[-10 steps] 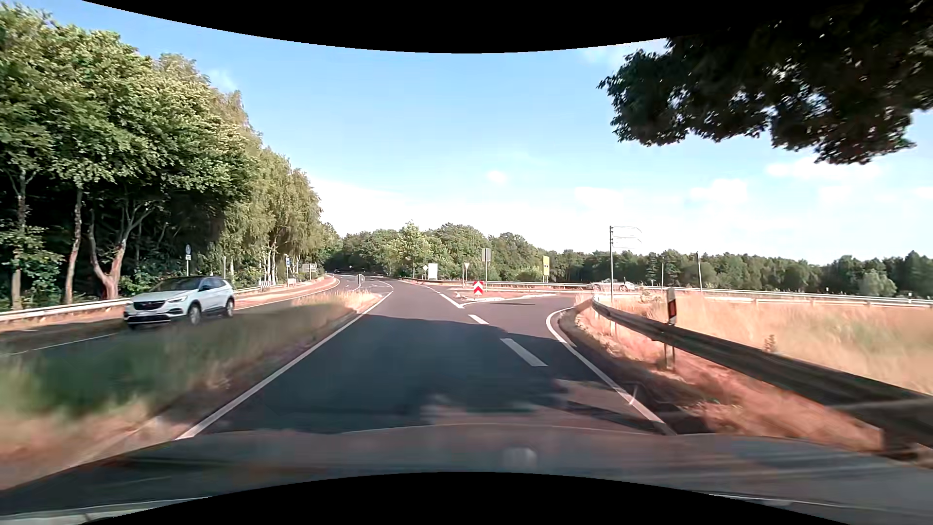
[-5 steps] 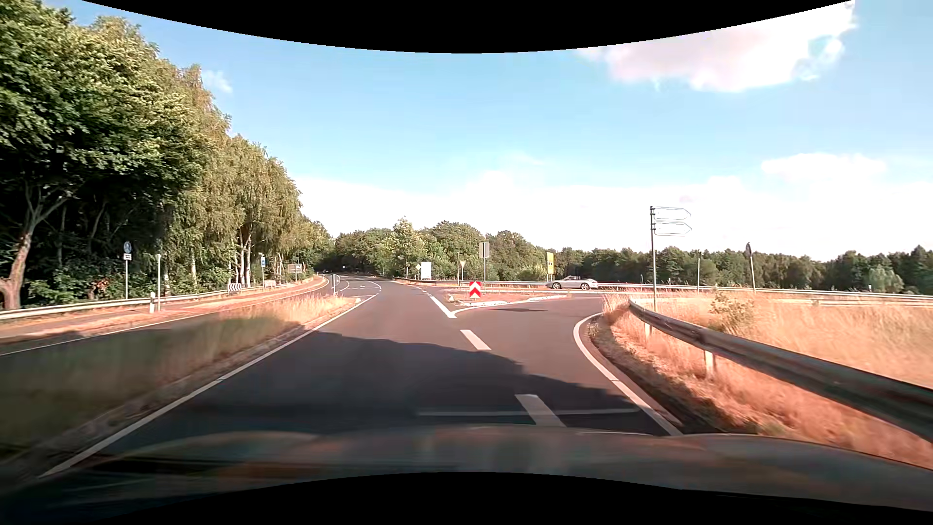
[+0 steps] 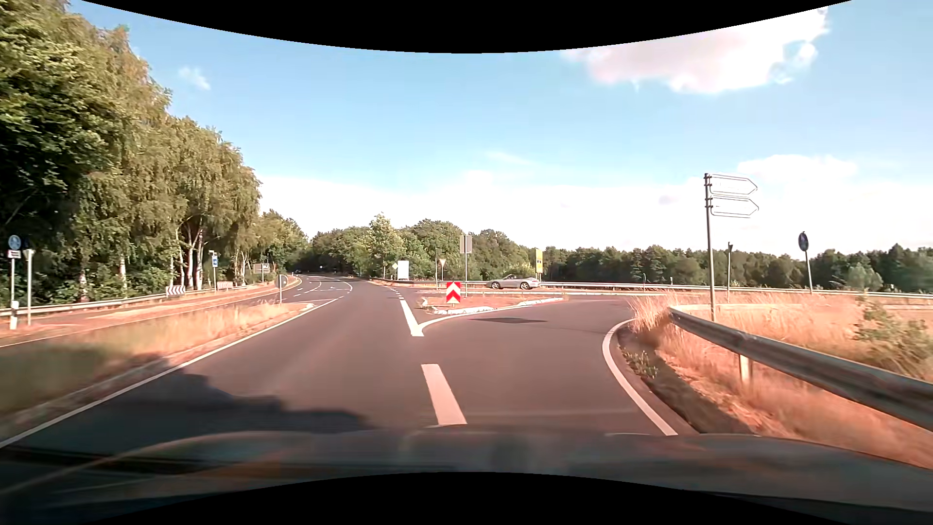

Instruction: Follow the waypoints while adhering to traffic rules and regulations

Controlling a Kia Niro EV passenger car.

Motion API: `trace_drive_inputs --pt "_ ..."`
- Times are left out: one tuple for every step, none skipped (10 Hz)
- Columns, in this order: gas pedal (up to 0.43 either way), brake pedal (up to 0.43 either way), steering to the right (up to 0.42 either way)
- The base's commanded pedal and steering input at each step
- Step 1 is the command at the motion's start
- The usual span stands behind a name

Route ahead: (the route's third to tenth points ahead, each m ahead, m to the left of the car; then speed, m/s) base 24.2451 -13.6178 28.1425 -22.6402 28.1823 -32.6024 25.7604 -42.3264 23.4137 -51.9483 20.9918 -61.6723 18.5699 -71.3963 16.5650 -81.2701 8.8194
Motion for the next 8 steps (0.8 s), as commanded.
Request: trace_drive_inputs --pt "0.079 0.0 0.061" --pt "0.067 0.0 0.066" --pt "0.059 0.0 0.072" --pt "0.059 0.0 0.077" --pt "0.059 0.0 0.09" --pt "0.028 0.0 0.098" --pt "0.02 0.0 0.106" --pt "0.02 0.0 0.116"
